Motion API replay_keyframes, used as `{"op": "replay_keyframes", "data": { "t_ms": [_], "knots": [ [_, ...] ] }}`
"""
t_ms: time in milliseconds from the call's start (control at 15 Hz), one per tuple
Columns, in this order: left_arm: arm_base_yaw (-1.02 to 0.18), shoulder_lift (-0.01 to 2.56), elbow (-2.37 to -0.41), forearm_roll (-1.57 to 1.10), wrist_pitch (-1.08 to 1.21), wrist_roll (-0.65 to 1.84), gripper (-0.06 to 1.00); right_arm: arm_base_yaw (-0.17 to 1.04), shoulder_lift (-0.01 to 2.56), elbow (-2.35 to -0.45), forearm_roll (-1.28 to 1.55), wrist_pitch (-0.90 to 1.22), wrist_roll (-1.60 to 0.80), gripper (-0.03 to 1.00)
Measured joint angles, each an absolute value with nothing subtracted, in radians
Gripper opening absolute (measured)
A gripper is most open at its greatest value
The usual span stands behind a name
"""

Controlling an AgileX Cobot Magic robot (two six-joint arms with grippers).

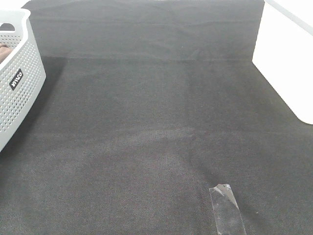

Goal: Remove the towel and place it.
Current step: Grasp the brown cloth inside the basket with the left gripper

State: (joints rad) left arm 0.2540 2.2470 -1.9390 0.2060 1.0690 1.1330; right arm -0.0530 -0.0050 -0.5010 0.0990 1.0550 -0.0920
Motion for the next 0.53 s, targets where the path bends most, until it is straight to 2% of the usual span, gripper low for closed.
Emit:
{"op": "replay_keyframes", "data": {
  "t_ms": [533],
  "knots": [
    [0.25,2.162,-1.939,0.084,1.08,1.036,0.0,-0.053,-0.005,-0.501,0.099,1.055,-0.092,0.74]
  ]
}}
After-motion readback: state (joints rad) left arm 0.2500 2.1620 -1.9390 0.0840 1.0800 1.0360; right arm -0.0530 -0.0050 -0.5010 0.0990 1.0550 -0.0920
